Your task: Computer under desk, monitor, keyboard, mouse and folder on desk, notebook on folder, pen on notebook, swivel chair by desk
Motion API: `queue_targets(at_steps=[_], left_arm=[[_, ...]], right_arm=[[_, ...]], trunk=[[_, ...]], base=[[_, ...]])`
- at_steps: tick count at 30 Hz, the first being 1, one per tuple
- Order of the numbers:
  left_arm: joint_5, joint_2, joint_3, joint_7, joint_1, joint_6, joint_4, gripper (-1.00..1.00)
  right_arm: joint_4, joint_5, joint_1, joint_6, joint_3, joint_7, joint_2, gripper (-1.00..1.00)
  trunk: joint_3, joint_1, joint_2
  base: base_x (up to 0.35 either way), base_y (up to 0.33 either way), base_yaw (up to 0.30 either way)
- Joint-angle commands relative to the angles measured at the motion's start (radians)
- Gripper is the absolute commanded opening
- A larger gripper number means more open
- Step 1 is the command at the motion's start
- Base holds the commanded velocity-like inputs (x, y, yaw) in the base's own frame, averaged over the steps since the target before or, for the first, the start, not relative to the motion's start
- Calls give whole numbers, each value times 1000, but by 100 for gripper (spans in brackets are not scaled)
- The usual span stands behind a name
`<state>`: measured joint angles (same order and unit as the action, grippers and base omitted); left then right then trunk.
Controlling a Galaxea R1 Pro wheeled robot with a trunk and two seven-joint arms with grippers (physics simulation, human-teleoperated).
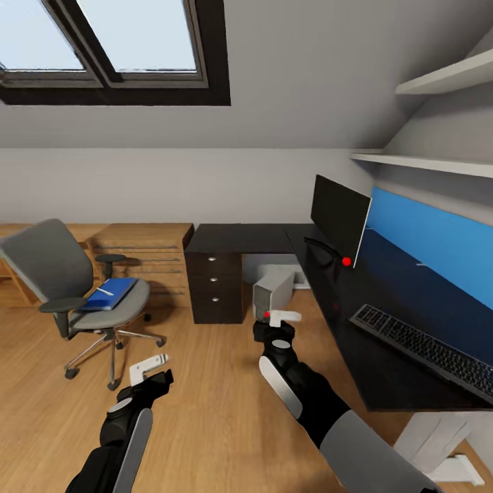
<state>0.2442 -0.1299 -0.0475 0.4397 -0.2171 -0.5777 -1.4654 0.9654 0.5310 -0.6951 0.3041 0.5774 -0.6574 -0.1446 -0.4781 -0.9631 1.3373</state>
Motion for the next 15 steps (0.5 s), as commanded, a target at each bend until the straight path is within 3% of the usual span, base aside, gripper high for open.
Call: queue_targets(at_steps=[1,6,15], left_arm=[[10,0,0,7,-1,-2,-1,100],[10,0,1,5,-1,-2,-1,100],[10,-2,16,5,-1,-4,1,100]], right_arm=[[1,5,-1,4,2,-7,0,-100],[1,5,-1,5,2,-7,1,-100],[1,4,0,5,1,-7,2,-100]], trunk=[[-1,-1,1],[8,11,-20],[36,45,-83]], base=[[289,202,277],[298,183,209],[309,143,10]])
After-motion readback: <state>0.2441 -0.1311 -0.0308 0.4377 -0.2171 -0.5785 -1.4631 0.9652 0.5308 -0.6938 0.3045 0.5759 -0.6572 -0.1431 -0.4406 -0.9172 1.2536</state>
